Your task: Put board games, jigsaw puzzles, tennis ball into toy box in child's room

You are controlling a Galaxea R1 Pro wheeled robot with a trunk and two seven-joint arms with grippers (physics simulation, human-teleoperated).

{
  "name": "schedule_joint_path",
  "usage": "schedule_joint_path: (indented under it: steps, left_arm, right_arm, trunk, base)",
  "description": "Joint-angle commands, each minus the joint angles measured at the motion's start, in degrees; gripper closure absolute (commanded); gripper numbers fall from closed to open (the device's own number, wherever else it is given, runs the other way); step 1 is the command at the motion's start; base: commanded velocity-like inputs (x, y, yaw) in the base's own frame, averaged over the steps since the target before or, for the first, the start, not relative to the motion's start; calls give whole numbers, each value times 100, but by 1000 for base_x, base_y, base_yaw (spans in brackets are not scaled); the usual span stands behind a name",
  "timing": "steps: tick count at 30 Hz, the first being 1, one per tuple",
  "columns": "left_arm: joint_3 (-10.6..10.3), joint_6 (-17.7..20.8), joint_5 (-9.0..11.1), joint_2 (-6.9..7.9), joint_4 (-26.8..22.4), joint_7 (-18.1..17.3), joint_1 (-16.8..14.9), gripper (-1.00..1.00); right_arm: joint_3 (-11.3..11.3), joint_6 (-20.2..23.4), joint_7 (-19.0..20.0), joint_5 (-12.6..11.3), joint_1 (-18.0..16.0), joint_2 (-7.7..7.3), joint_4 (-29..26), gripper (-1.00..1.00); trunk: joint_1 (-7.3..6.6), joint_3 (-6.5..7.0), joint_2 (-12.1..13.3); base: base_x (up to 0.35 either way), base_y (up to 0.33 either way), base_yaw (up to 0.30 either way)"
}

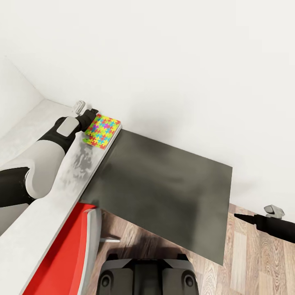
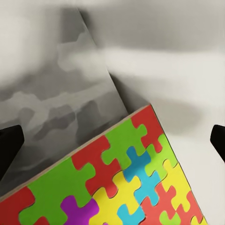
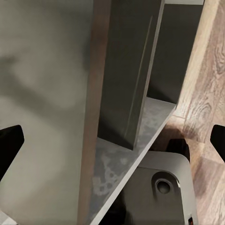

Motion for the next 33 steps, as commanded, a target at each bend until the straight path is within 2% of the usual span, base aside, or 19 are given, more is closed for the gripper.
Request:
schedule_joint_path:
  steps: [1,19,33]
  left_arm:
    - [14,32,58,-1,307,45,2,-100]
    - [23,22,91,1,275,36,54,-100]
    - [83,68,144,48,-54,-145,292,-100]
  right_arm:
    - [-7,26,42,33,-4,0,-1,-100]
    - [-7,21,39,44,-8,9,4,-100]
    - [-7,20,34,61,-12,18,7,-100]
  trunk:
    - [5,-7,-6]
    - [5,-7,-6]
    - [5,-7,-6]
  base:
    - [0,0,-3]
    - [0,0,-1]
    - [0,0,0]
